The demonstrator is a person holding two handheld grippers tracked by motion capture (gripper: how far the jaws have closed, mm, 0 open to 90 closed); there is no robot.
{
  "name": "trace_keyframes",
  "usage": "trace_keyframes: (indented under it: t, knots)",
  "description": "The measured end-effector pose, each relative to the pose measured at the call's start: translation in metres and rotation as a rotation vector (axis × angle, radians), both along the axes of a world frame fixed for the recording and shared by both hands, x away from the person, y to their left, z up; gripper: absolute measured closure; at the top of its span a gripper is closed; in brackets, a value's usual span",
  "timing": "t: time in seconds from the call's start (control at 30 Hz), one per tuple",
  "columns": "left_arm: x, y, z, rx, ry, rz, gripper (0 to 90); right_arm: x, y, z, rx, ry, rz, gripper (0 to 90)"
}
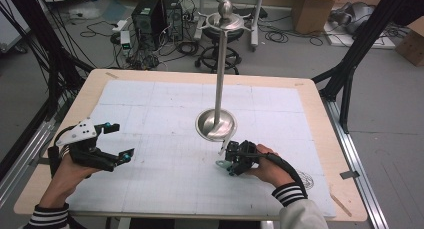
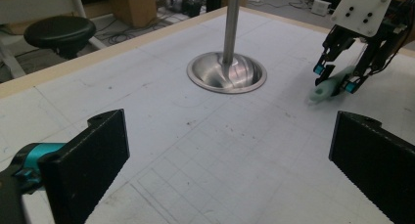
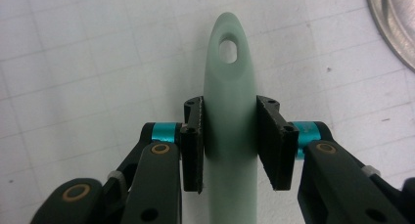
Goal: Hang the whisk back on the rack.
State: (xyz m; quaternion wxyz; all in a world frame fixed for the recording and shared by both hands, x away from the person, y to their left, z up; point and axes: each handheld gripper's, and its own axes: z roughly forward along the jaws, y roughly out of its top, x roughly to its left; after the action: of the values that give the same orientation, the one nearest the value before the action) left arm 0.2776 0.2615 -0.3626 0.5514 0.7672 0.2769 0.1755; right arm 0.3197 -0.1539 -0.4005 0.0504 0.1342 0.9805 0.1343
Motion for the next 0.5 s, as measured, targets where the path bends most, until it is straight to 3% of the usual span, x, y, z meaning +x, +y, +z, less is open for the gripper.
trace_keyframes:
  t: [0.5]
  knots:
    - [0.0,0.0,0.0,0.0,0.0,0.001,1.7,-0.001,-0.016,0.029,0.092,-0.024,-0.013,66.2]
